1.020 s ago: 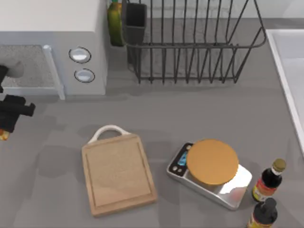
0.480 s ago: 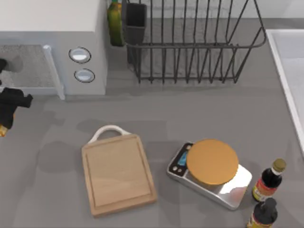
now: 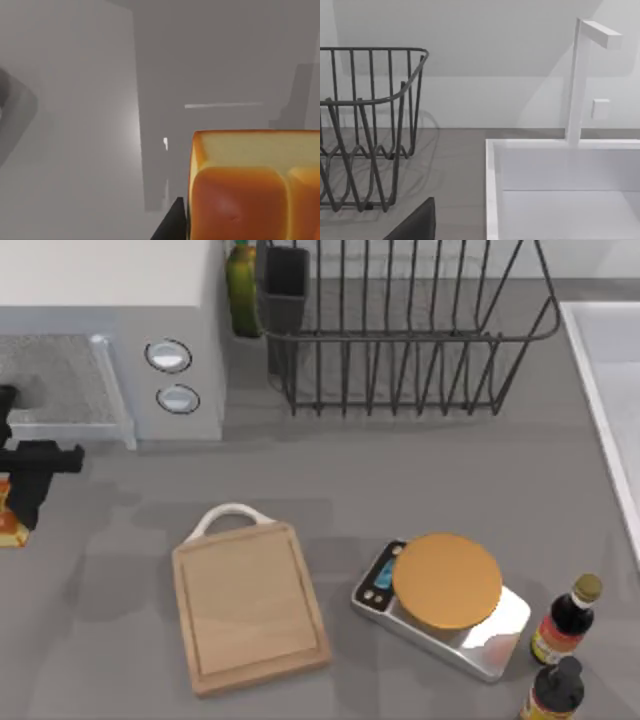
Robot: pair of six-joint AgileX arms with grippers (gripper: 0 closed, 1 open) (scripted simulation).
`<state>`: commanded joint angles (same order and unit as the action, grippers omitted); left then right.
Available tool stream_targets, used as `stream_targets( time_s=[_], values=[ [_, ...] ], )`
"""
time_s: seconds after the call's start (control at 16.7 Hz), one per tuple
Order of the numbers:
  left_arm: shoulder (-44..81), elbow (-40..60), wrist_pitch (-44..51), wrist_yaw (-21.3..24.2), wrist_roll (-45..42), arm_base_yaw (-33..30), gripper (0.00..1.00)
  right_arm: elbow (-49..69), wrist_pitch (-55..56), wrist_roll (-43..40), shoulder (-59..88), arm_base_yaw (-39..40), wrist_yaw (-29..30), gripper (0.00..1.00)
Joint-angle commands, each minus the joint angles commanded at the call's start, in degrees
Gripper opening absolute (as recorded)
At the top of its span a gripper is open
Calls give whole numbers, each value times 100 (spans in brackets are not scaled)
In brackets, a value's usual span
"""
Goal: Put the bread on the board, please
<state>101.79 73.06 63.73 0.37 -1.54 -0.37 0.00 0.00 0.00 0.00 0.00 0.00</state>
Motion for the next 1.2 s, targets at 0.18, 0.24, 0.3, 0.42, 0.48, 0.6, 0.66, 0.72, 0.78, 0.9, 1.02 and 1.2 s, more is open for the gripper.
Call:
stream_targets(
  time_s=[0.18,0.24,0.3,0.42,0.48,0.6,0.66,0.72,0.78,0.9,1.02,1.2],
  values=[
    [21,-193,-230,30,1424,-182,0,0,0,0,0,0,0,100],
    [18,-239,-324,38,1995,-261,0,0,0,0,0,0,0,100],
    [11,-270,-421,44,2602,-349,0,0,0,0,0,0,0,100],
    [-5,-288,-614,45,3900,-549,0,0,0,0,0,0,0,100],
    [-8,-282,-699,39,4570,-662,0,0,0,0,0,0,0,100],
    [3,-251,-832,17,5914,-918,0,0,0,0,0,0,0,100],
    [20,-230,-875,2,6577,-1061,0,0,0,0,0,0,0,100],
    [46,-206,-901,-16,7225,-1212,0,0,0,0,0,0,0,100],
    [81,-176,-909,-36,7853,-1372,0,0,0,0,0,0,0,100],
    [172,-95,-884,-80,9035,-1709,0,0,0,0,0,0,0,100],
    [280,20,-815,-121,10086,-2064,0,0,0,0,0,0,0,100],
    [445,236,-662,-155,11330,-2610,0,0,0,0,0,0,0,100]
  ],
)
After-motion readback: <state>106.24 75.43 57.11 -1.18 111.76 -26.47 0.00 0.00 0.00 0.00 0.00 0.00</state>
